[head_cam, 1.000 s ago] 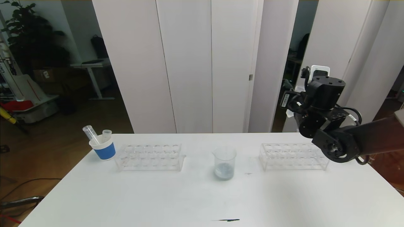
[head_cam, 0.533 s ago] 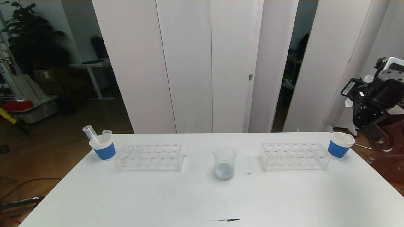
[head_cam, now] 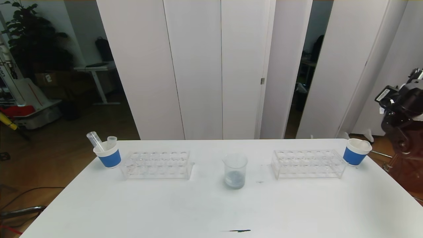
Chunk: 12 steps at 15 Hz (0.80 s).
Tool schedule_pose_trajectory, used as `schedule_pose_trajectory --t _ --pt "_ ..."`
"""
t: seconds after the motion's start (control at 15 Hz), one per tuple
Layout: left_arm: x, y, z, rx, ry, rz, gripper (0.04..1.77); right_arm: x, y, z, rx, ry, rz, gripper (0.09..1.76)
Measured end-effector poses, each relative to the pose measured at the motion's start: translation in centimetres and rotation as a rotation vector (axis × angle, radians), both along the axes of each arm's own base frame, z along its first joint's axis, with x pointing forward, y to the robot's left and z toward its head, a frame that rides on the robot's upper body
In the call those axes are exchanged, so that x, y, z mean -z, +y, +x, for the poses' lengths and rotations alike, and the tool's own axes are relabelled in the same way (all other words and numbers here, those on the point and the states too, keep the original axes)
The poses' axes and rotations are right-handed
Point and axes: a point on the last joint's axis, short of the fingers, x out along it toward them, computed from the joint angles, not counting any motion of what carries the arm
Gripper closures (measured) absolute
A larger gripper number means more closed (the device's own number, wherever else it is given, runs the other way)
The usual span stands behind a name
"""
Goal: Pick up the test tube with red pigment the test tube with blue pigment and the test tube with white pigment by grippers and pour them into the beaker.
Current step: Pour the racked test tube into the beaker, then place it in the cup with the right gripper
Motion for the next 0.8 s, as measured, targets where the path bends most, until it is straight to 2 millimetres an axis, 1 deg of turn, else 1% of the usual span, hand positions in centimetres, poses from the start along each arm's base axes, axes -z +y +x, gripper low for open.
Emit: schedule_pose_trajectory --t 0.2,0.47,0.67,0.8 --pt "0.0 0.0 0.0 0.0 0.0 0.0 0.06 2.1 -0.7 1.5 -0.003 0.001 0.038 1.27" --pt "0.0 0.0 0.0 0.0 0.0 0.0 0.06 6.7 -0.5 3.0 -0.025 0.069 0.09 1.27" --pt "0.0 0.0 0.0 0.0 0.0 0.0 0.06 9.7 -0.8 3.2 -0.018 0.129 0.127 1.27" --pt "0.0 0.0 0.0 0.0 0.0 0.0 0.06 11.0 -1.0 3.1 -0.013 0.149 0.149 1.27"
